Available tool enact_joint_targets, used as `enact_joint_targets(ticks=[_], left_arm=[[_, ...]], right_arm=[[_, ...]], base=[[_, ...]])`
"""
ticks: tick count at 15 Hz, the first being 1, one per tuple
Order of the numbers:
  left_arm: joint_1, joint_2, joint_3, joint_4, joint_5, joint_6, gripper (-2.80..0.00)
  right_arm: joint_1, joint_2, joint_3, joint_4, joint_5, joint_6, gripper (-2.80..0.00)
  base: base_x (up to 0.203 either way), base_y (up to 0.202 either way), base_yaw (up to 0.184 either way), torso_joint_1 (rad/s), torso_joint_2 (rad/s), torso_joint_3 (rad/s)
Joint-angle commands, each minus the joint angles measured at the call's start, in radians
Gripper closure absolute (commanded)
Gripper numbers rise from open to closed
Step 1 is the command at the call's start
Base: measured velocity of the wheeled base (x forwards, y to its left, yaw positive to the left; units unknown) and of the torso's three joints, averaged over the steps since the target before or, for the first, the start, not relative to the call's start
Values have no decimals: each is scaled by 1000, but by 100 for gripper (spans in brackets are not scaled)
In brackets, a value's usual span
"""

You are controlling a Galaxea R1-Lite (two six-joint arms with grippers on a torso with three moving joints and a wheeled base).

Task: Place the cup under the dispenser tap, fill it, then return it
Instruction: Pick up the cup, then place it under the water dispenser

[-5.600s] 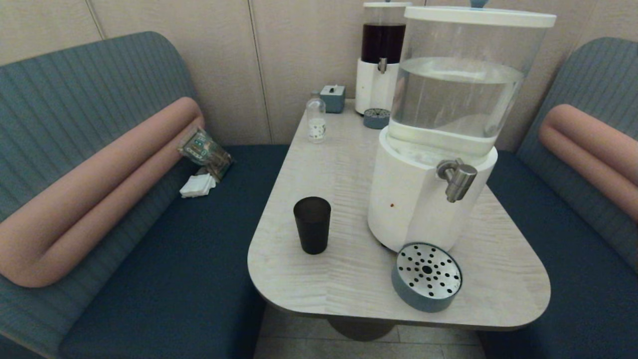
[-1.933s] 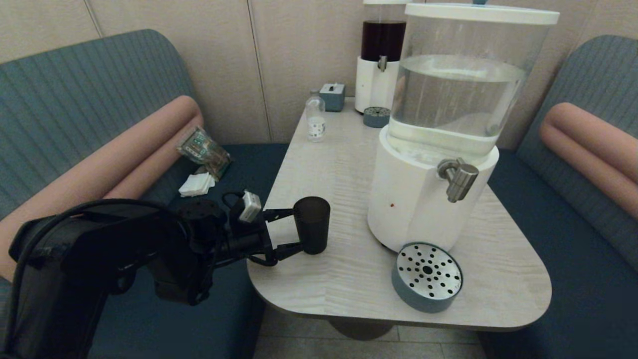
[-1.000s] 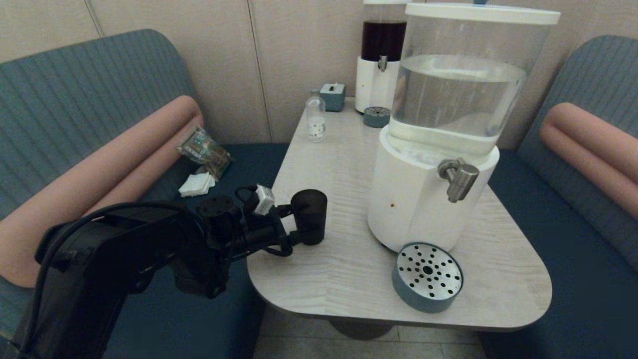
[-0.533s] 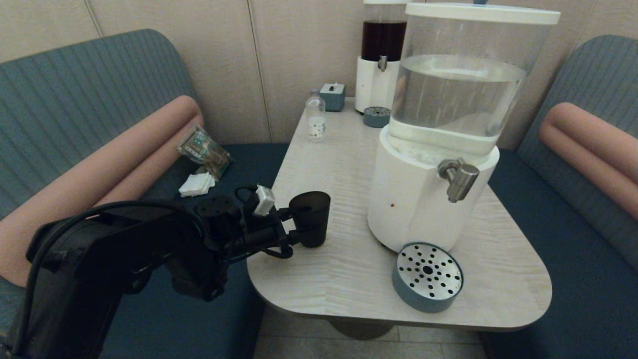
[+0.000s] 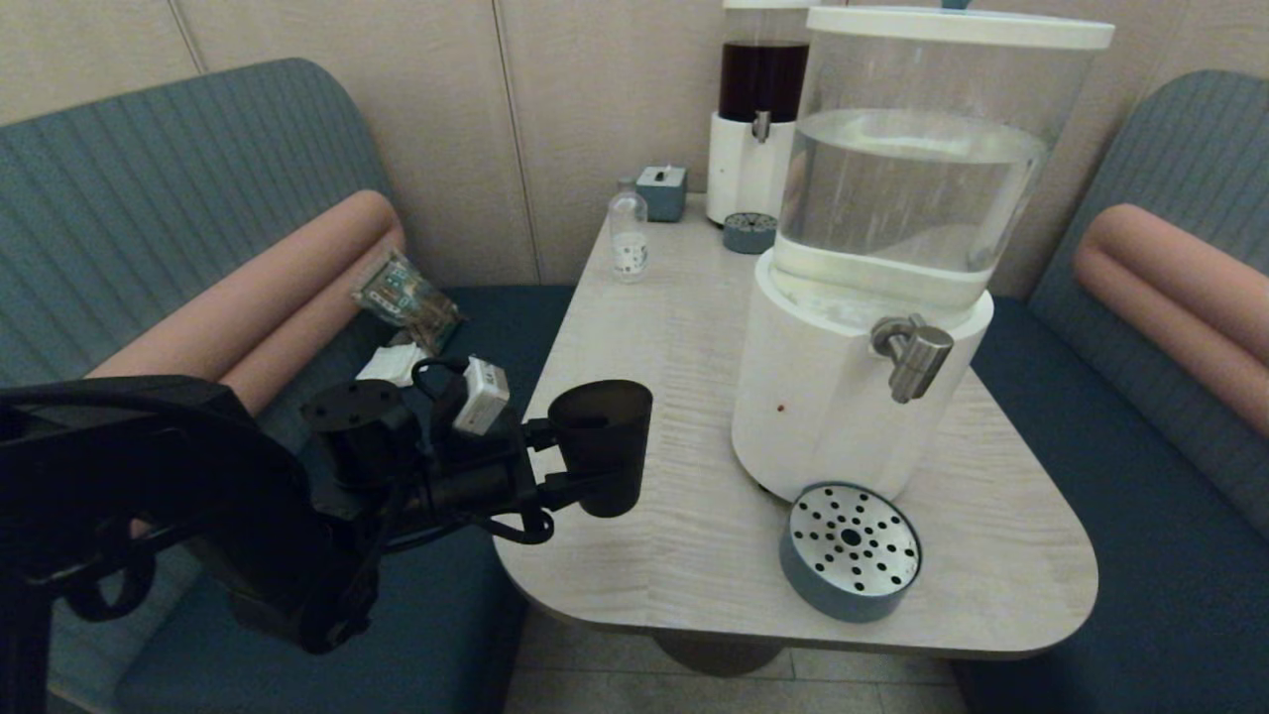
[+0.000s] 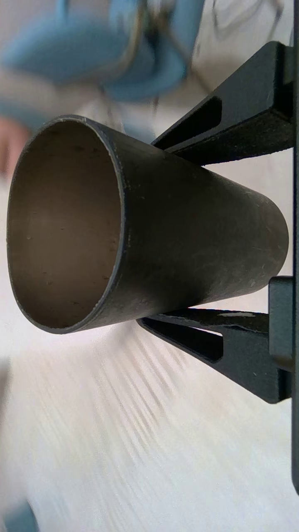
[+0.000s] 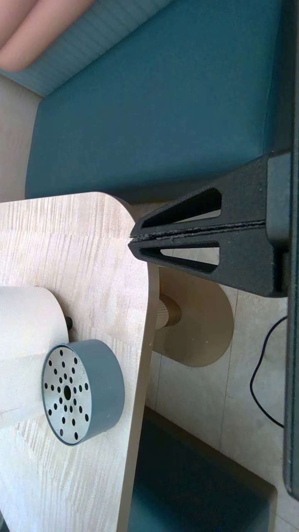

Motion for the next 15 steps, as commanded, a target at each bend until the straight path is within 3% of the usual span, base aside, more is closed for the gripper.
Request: enact_joint_targets(ticks=[1, 4, 6, 15], left_arm=[[-60, -129, 69, -8, -5, -5, 0], [-230, -164, 86, -8, 22, -32, 0], [-319, -130, 55, -8, 100, -46, 0], [-363, 95, -186, -8, 133, -70, 0]], right_arm=[[0, 1, 14, -1, 0, 0, 0], [0, 1, 14, -1, 0, 0, 0], [0, 1, 14, -1, 0, 1, 0], [0, 1, 14, -1, 0, 1, 0]], base=[[0, 0, 0, 0, 0, 0], [0, 0, 0, 0, 0, 0], [0, 0, 0, 0, 0, 0], [0, 0, 0, 0, 0, 0]])
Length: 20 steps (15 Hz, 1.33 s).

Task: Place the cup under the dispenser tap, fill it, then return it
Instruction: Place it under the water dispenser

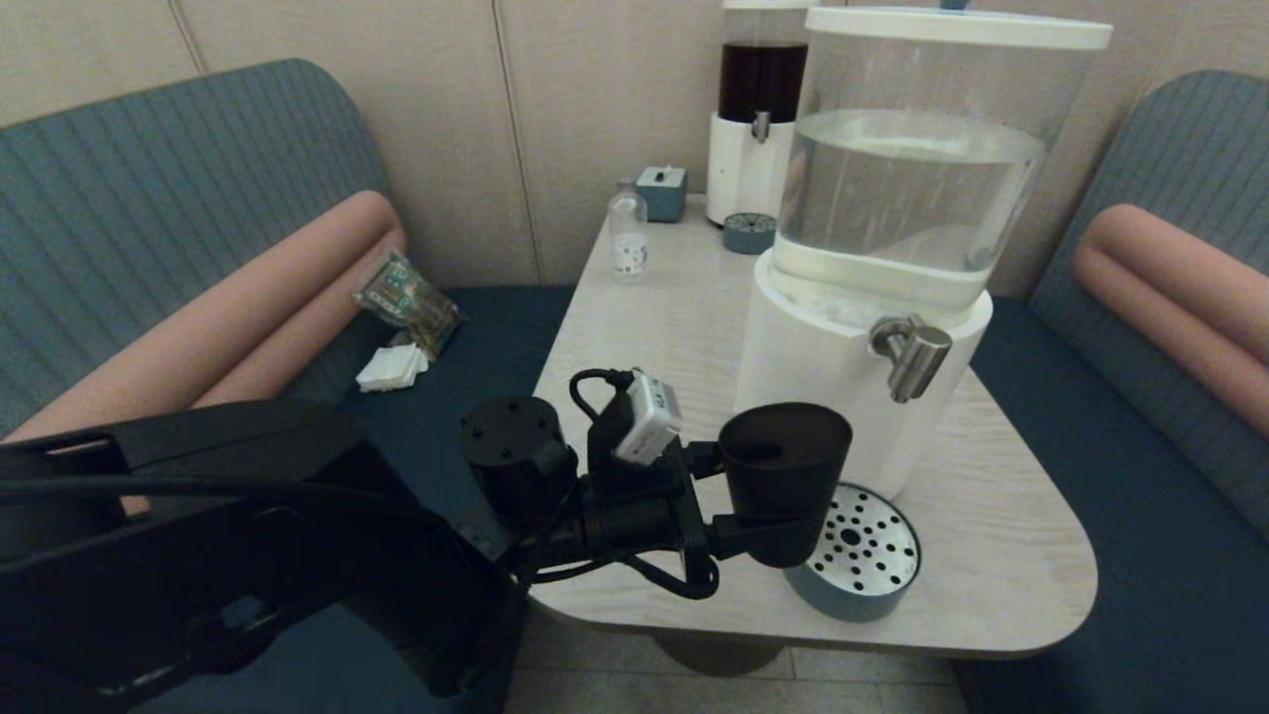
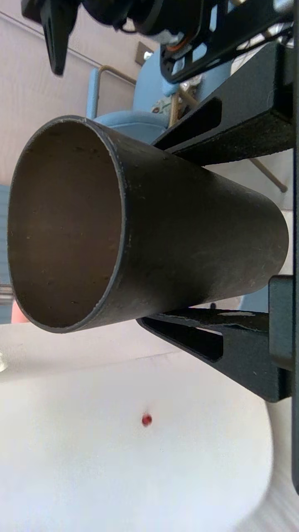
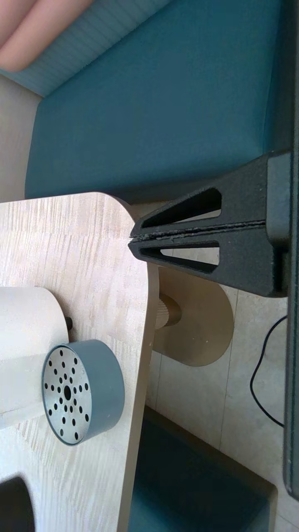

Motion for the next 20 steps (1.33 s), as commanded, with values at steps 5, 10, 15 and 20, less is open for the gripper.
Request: enact_joint_targets(ticks=[5, 10, 15, 20], left_arm=[[-45, 155, -180, -8, 31, -19, 0], [-68, 261, -293, -8, 54, -35, 0], [-69, 330, -372, -8, 55, -36, 0], [-69, 374, -431, -8, 74, -39, 0]], right_arm=[[0, 1, 14, -1, 0, 0, 0], [0, 1, 14, -1, 0, 1, 0], [0, 1, 14, -1, 0, 1, 0], [0, 1, 14, -1, 0, 0, 0]], base=[[0, 0, 0, 0, 0, 0], [0, 0, 0, 0, 0, 0], [0, 0, 0, 0, 0, 0], [0, 0, 0, 0, 0, 0]])
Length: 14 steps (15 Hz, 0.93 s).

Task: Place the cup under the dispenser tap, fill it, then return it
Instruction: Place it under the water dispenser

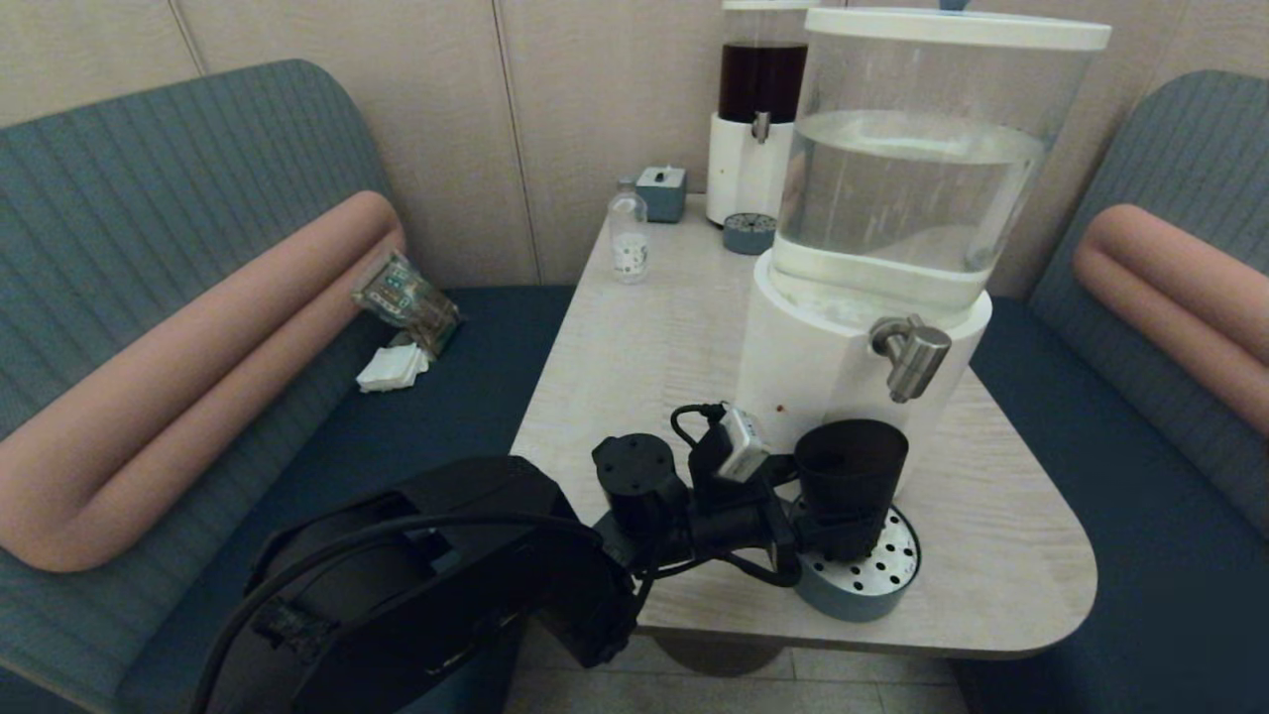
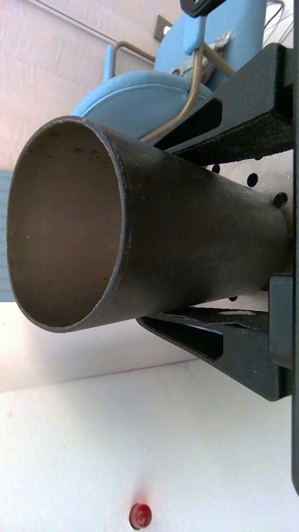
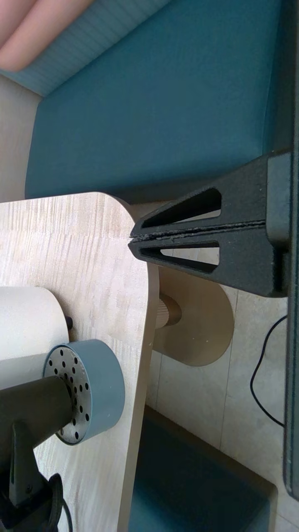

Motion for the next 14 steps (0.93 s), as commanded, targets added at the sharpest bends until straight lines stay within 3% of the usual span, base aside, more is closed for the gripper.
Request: enact_joint_targets(ticks=[1, 9, 10, 14], left_arm=[[-2, 21, -6, -3, -4, -1, 0], [-8, 21, -5, -3, -2, 2, 0], [-11, 21, -5, -3, -2, 3, -280], [-22, 22, -6, -3, -1, 3, -280]], right_arm=[[0, 1, 14, 0, 0, 0, 0], [0, 1, 14, 0, 0, 0, 0], [0, 1, 14, 0, 0, 0, 0], [0, 1, 14, 0, 0, 0, 0]], base=[[0, 0, 0, 0, 0, 0], [0, 0, 0, 0, 0, 0], [0, 0, 0, 0, 0, 0], [0, 0, 0, 0, 0, 0]])
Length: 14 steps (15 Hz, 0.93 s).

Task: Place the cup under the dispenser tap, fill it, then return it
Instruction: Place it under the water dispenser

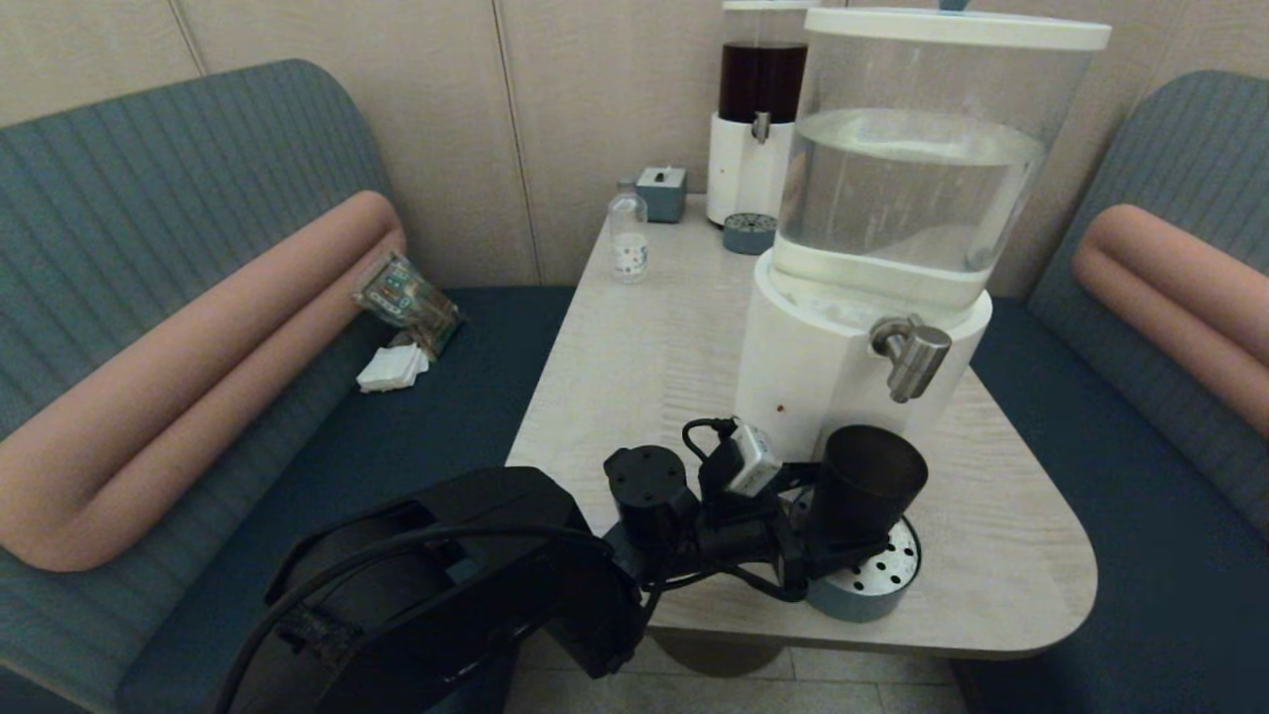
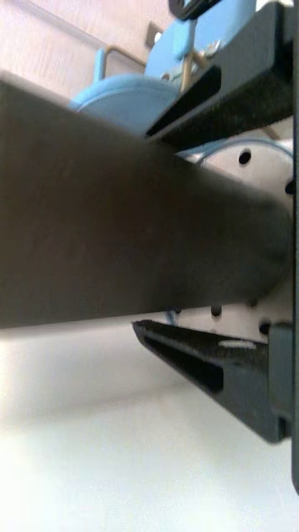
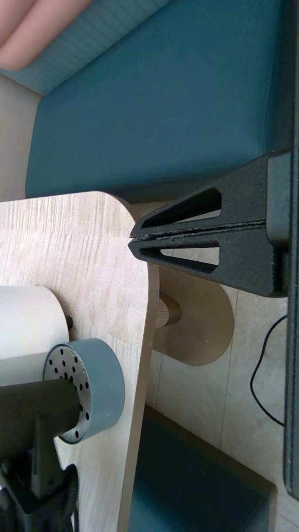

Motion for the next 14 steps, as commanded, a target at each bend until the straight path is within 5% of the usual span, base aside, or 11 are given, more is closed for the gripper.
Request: enact_joint_targets(ticks=[1, 14], left_arm=[[-5, 0, -1, -16, -3, 0, -280], [-5, -76, 100, -16, 8, 15, -280]], right_arm=[[0, 1, 14, 0, 0, 0, 0], [0, 1, 14, 0, 0, 0, 0]], base=[[0, 0, 0, 0, 0, 0], [0, 0, 0, 0, 0, 0]])
